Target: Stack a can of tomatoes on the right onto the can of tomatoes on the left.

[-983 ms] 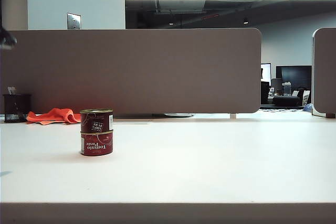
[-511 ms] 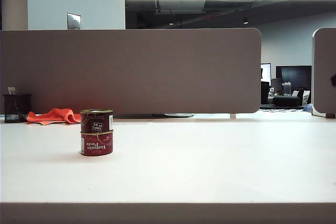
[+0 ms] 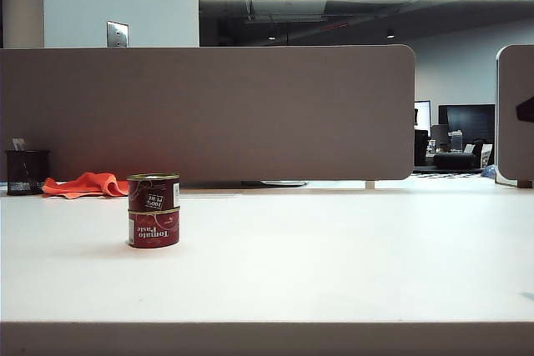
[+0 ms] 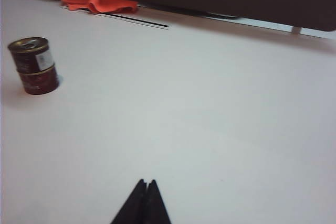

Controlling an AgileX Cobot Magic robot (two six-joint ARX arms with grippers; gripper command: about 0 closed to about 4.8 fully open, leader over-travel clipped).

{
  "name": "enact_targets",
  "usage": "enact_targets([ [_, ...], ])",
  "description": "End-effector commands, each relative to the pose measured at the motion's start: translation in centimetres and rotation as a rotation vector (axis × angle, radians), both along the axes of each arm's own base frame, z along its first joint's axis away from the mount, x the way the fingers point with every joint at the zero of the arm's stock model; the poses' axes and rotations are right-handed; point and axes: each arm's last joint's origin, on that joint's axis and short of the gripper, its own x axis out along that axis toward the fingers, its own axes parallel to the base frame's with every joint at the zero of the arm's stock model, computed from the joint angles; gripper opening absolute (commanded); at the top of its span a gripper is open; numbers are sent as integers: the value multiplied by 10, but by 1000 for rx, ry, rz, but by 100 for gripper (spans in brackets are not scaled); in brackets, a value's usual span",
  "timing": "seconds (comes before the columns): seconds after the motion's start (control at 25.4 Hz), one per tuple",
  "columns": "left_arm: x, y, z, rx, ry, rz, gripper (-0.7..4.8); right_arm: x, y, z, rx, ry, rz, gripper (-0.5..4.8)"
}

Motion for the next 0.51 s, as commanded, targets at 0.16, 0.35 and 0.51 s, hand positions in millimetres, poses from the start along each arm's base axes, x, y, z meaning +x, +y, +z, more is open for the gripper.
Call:
enact_targets([
  [0.16,1,2,0,19,-10,67,-5,-1,0,-4,-13,19,15,-5],
  [0.35,1,2,1,20,-11,83,-5,-1,0,-4,-15,21,13,-5],
  [0.51,1,2,1,21,-9,83,-5,-1,-1,-4,-15,21,12,-5],
])
